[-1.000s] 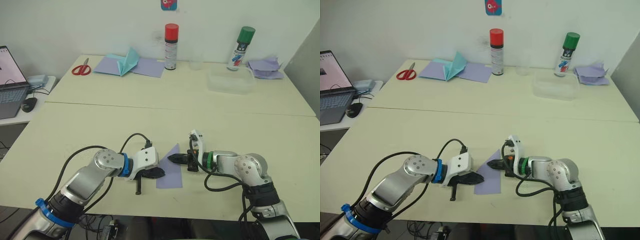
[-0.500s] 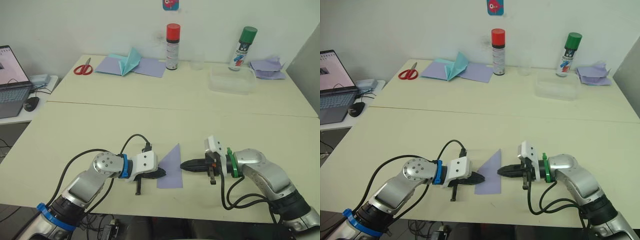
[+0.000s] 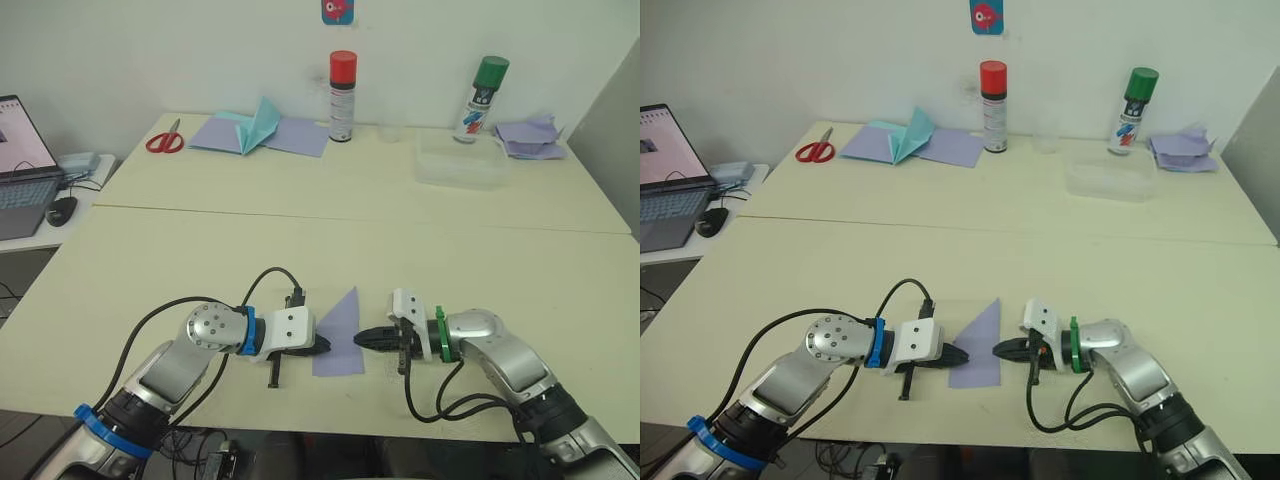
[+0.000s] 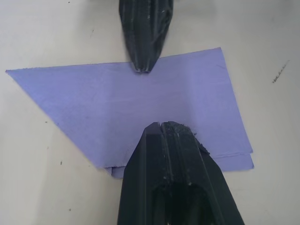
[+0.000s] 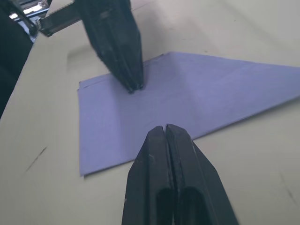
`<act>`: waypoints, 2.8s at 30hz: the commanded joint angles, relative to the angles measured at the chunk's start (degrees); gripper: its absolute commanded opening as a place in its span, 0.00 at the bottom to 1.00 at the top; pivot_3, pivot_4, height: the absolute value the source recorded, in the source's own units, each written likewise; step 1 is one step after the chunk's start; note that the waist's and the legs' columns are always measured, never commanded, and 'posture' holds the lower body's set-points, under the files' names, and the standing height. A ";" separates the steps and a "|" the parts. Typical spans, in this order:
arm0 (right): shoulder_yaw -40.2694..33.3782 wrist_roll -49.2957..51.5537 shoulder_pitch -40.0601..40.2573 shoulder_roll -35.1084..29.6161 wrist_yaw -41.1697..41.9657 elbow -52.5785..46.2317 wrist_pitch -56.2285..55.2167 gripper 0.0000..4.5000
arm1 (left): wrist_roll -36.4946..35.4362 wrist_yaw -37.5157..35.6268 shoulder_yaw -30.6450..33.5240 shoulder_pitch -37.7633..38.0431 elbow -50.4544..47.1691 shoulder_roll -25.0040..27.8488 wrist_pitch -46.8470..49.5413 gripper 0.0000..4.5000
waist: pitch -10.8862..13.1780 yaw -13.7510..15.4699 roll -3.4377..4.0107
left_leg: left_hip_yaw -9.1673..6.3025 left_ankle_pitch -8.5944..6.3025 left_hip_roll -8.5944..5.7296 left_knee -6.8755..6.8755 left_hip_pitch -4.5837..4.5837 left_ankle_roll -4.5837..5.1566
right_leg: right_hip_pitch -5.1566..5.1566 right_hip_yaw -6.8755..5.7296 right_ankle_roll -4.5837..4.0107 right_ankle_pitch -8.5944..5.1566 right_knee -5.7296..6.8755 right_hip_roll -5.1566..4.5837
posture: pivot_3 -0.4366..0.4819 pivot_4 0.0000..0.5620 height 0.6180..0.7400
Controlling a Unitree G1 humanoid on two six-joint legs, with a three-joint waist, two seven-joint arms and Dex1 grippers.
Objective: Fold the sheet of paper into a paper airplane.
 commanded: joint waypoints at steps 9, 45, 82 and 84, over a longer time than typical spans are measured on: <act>-6.90 -0.90 -6.45 6.46 -12.36 7.26 10.80 0.01 | 4.53 -1.19 -2.77 0.75 5.96 -0.08 -1.57 0.00 | -0.09 -0.06 0.00 | 0.00 0.00 0.03 0.00 0.24 0.00 | 0.15 -0.01 -0.15 -0.07 0.03 -0.06 | 0.48 0.27 1.00; 3.35 -5.63 -4.22 -1.20 4.76 1.58 3.96 0.01 | 4.88 -1.98 -1.97 -0.92 9.97 -0.98 -3.67 0.00 | -0.07 0.04 0.06 | -0.02 0.00 -0.01 -0.10 0.11 0.00 | 0.11 -0.02 -0.17 -0.08 -0.01 -0.07 | 0.48 0.27 1.00; -2.13 -5.15 -12.81 8.45 -6.82 12.93 6.50 0.01 | 5.10 -2.71 -1.92 -1.30 11.79 -1.36 -5.83 0.00 | -0.05 -0.06 0.04 | 0.01 -0.01 -0.02 -0.19 0.06 0.00 | 0.04 -0.02 -0.24 -0.14 -0.05 -0.09 | 0.48 0.27 1.00; -1.88 -6.51 -12.88 8.72 -8.14 14.06 6.31 0.01 | 5.11 -2.74 -1.89 -1.16 11.64 -1.25 -5.82 0.00 | -0.06 -0.07 0.05 | -0.01 0.00 0.00 -0.19 0.08 0.00 | 0.05 -0.04 -0.23 -0.14 -0.03 -0.09 | 0.48 0.27 1.00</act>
